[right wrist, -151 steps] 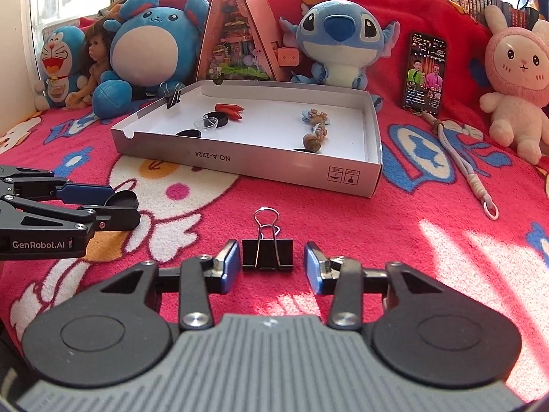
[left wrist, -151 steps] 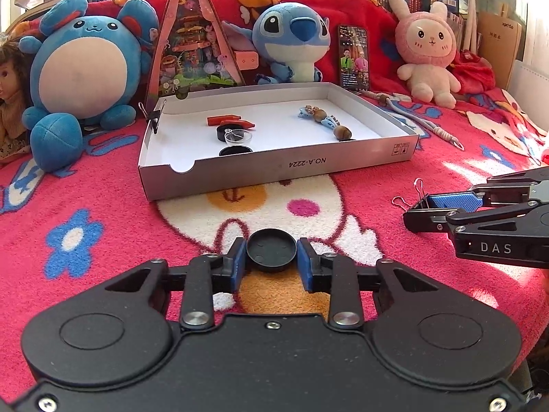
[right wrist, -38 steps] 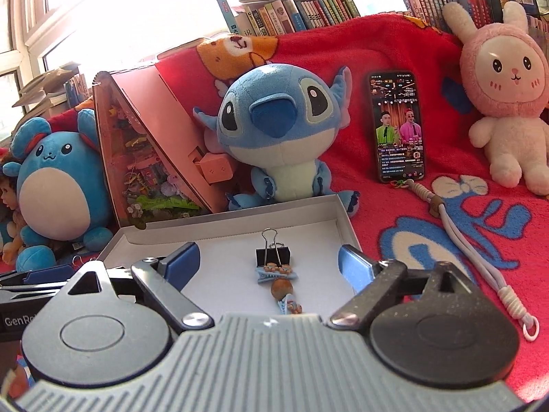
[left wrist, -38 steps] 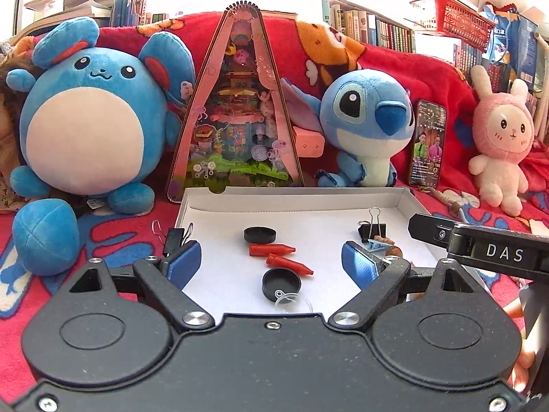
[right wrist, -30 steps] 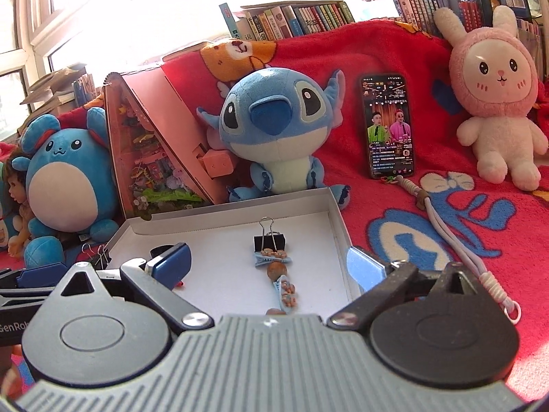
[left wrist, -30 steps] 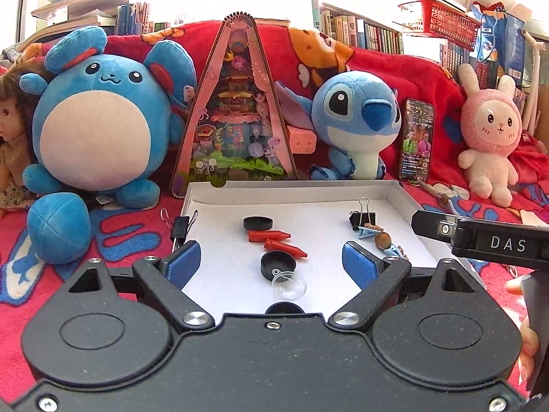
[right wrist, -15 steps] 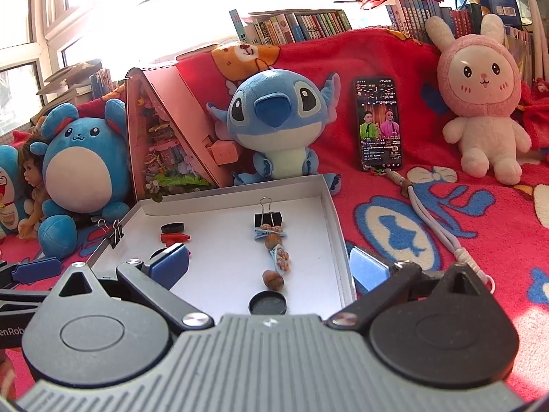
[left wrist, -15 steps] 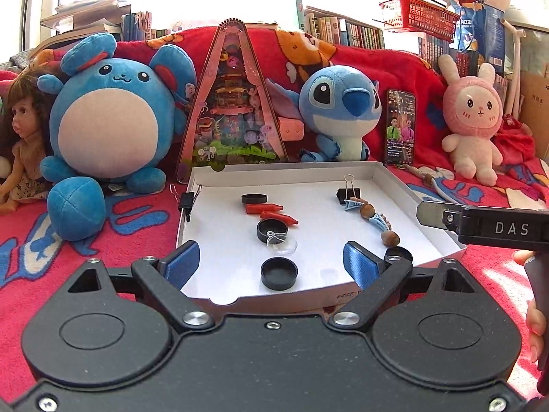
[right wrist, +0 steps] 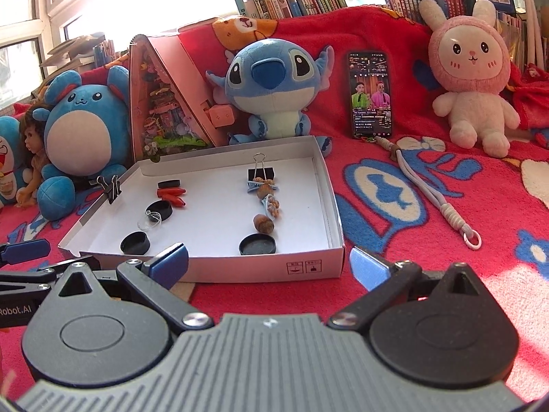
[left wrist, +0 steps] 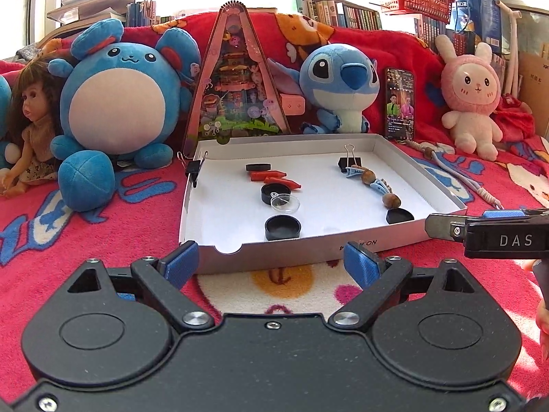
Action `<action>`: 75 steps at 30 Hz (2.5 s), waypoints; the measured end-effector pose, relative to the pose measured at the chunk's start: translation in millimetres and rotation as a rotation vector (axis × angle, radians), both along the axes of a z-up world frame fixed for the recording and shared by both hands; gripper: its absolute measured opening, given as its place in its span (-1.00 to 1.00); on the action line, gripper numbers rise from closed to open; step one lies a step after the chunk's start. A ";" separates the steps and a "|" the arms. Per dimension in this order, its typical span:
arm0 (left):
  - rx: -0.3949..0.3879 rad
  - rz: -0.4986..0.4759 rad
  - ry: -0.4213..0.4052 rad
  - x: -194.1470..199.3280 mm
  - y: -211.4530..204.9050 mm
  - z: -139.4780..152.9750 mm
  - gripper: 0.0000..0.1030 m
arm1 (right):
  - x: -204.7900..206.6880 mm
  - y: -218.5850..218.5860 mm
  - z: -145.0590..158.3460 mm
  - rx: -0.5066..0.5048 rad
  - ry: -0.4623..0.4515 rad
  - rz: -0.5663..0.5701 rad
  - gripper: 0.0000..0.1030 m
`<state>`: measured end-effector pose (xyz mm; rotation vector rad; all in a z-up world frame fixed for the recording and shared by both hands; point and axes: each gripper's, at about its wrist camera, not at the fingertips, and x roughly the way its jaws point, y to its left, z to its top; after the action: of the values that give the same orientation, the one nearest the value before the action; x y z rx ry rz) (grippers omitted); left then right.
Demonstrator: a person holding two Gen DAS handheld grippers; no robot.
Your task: Organize rigid objects
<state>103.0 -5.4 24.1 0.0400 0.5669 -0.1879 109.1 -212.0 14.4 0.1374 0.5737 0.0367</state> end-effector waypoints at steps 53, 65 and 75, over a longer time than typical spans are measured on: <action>0.027 0.131 0.113 14.8 5.7 -43.4 1.00 | 1.6 21.5 -37.9 -0.158 0.116 -0.045 1.00; 0.026 0.131 0.114 14.6 6.0 -43.4 1.00 | 1.5 21.0 -37.7 -0.158 0.116 -0.045 1.00; 0.026 0.131 0.113 14.8 6.2 -43.5 1.00 | 1.4 20.9 -37.8 -0.158 0.116 -0.045 1.00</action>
<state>117.7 0.8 -19.3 0.0174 0.6828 -0.0559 110.5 -191.1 -23.4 -0.0016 0.6863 -0.0604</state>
